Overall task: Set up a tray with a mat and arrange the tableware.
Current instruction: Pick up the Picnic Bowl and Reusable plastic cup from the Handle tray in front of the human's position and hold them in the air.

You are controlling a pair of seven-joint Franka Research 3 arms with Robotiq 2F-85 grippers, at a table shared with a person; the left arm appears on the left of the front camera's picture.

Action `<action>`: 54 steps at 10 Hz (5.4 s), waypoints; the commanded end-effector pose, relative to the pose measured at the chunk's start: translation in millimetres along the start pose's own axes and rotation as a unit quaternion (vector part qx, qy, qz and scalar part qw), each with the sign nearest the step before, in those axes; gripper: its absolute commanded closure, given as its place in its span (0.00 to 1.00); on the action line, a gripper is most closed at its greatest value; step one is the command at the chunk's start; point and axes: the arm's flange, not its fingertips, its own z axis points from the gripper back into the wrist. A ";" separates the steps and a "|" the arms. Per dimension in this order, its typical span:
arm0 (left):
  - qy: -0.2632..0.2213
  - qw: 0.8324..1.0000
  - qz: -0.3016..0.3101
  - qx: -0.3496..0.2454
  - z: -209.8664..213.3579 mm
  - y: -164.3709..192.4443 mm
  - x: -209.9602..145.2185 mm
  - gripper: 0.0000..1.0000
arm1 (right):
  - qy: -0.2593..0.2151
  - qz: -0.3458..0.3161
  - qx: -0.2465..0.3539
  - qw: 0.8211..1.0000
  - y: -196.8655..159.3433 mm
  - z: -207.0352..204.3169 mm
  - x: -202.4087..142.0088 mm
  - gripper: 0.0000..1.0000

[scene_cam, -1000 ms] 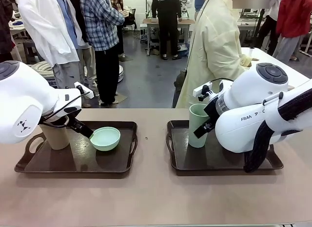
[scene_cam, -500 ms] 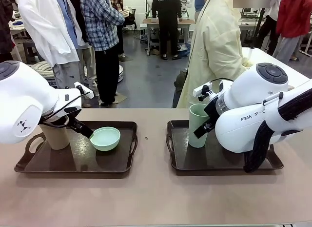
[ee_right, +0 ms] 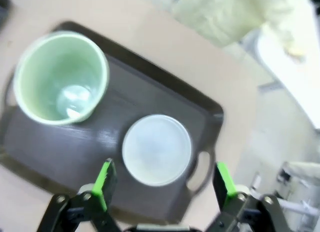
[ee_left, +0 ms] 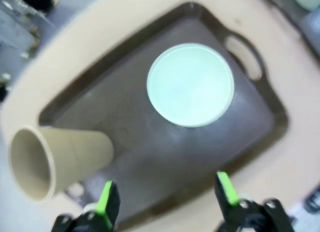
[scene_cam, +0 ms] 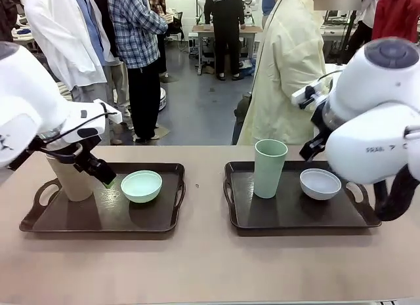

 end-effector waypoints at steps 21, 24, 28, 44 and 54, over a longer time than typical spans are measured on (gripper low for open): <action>0.072 0.948 0.083 -0.298 109.2 56.8 -113.3 0.00 | 0.296 -0.057 0.140 0.943 -98.2 44.5 -106.6 0.00; 0.042 0.931 0.110 -0.345 123.2 76.3 -127.0 0.00 | 0.345 -0.170 0.272 0.882 -130.2 55.7 -128.4 0.00; -0.032 0.881 0.219 -0.417 129.7 138.1 -146.3 0.00 | 0.232 -0.334 0.442 0.800 -244.6 49.5 -149.5 0.00; -0.055 0.759 0.302 -0.575 89.9 221.8 -179.7 0.00 | 0.191 -0.455 0.638 0.590 -266.0 18.6 -233.1 0.00; -0.065 0.754 0.296 -0.583 81.4 213.9 -178.5 0.00 | 0.200 -0.423 0.649 0.600 -270.1 17.3 -235.7 0.00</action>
